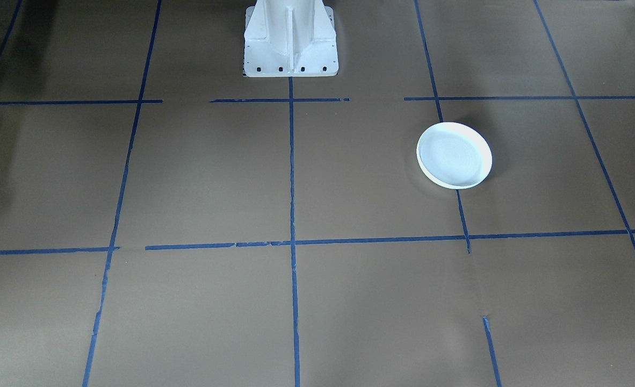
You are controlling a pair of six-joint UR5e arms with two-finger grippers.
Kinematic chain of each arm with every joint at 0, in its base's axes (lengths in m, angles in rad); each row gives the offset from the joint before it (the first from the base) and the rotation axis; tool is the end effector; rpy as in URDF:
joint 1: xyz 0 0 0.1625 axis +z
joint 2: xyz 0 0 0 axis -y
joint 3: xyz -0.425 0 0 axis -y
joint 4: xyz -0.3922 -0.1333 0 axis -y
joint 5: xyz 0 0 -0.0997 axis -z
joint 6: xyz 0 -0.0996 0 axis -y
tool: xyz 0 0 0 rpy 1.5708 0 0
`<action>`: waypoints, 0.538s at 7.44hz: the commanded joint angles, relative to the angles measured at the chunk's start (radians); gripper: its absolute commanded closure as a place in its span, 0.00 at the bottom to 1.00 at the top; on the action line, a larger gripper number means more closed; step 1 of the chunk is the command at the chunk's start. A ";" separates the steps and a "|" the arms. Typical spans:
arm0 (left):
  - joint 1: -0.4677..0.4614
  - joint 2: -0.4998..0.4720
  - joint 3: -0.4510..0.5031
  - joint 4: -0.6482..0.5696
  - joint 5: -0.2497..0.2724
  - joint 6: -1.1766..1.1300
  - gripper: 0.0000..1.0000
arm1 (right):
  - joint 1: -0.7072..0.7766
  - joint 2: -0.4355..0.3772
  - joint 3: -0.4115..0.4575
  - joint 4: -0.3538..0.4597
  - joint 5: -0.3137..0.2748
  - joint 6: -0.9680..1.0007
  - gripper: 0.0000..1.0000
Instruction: Stack plate in center
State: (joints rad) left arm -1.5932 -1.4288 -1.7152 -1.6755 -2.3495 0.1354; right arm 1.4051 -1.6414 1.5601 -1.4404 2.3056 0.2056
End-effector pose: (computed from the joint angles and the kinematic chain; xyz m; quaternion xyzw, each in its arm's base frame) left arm -0.0732 -0.4372 0.6421 0.0792 0.3740 0.0725 0.9212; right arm -0.0109 -0.4687 0.6872 -0.0438 -0.3571 0.0098 0.9330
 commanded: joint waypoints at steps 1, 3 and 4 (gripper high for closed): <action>-0.005 0.005 0.032 0.023 -0.045 0.001 0.00 | 0.000 0.000 0.000 0.000 0.000 0.000 0.00; -0.004 -0.007 0.031 0.095 -0.047 0.001 0.00 | 0.000 0.000 0.000 0.000 0.000 0.000 0.00; -0.005 -0.004 0.022 0.097 -0.047 0.001 0.00 | 0.000 0.000 0.000 0.000 0.000 0.000 0.00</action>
State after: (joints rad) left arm -1.5973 -1.4331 -1.6863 -1.5943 -2.3948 0.1366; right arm 1.4051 -1.6413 1.5601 -1.4404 2.3056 0.2056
